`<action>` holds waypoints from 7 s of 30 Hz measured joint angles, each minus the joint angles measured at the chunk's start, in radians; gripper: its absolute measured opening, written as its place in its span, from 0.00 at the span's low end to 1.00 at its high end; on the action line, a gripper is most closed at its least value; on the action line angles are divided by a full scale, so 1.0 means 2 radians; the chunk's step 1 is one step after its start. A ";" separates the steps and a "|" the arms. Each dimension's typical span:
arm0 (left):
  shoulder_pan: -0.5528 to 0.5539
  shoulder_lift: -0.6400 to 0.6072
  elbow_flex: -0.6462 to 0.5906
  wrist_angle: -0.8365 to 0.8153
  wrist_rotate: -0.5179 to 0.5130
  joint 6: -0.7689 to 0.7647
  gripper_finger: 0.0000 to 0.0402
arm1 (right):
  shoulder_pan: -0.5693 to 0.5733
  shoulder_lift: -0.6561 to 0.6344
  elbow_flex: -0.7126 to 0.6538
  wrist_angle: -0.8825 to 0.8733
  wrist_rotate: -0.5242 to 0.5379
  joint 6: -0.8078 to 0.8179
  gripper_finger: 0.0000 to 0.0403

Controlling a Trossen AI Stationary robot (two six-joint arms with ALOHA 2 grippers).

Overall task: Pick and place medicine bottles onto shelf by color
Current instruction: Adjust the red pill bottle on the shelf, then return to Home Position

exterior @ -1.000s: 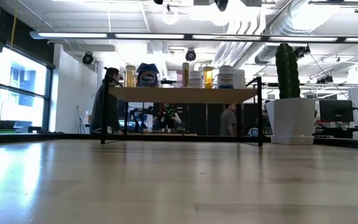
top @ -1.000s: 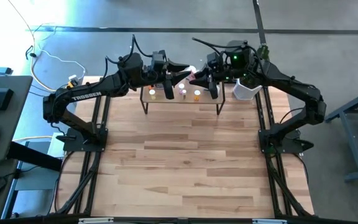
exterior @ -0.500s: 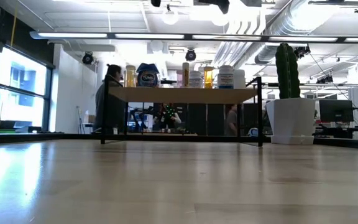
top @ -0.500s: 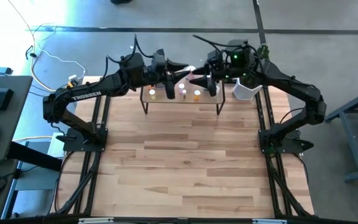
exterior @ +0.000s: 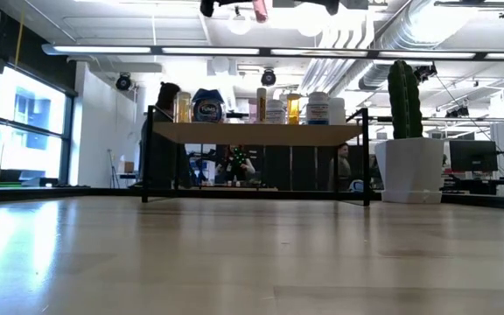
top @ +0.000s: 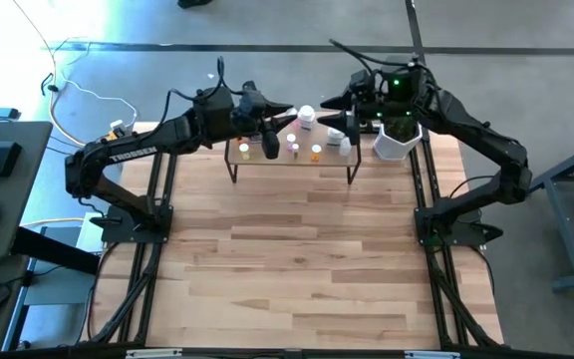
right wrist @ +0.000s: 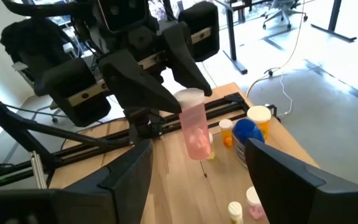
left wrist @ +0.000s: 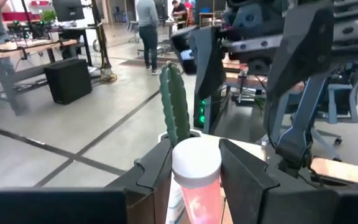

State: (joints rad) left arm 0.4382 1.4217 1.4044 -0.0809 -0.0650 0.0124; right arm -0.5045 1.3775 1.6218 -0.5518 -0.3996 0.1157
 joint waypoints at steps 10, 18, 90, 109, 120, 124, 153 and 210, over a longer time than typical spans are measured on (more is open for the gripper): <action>-0.033 -0.035 0.000 -0.065 -0.039 0.000 0.27 | 0.000 -0.007 0.000 -0.001 0.002 -0.006 0.61; -0.071 -0.060 -0.031 -0.103 -0.088 -0.019 0.27 | 0.000 -0.007 0.000 -0.001 0.002 -0.006 0.61; -0.051 -0.009 -0.361 0.276 -0.269 0.000 0.28 | 0.000 -0.006 0.000 0.000 0.003 -0.006 0.61; -0.053 -0.009 -0.361 0.274 -0.269 -0.005 0.47 | 0.000 -0.006 0.000 0.000 0.003 -0.005 0.61; -0.071 -0.009 -0.343 0.279 -0.273 0.004 0.48 | 0.000 -0.006 0.000 0.000 0.003 -0.006 0.61; -0.077 -0.010 -0.326 0.278 -0.283 0.029 0.48 | 0.000 -0.006 0.000 0.000 0.003 -0.006 0.61; -0.138 -0.310 -0.302 0.082 -0.034 -0.059 0.47 | 0.032 -0.006 0.000 0.011 0.003 0.014 0.61; -0.214 -0.614 -0.697 0.107 -0.066 -0.122 0.47 | 0.211 -0.491 -0.526 0.249 0.230 0.095 0.61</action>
State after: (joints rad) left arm 0.0101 0.1932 0.0109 0.1326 -0.1966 -0.2322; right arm -0.0825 0.3948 0.5688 -0.0534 0.0605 0.3063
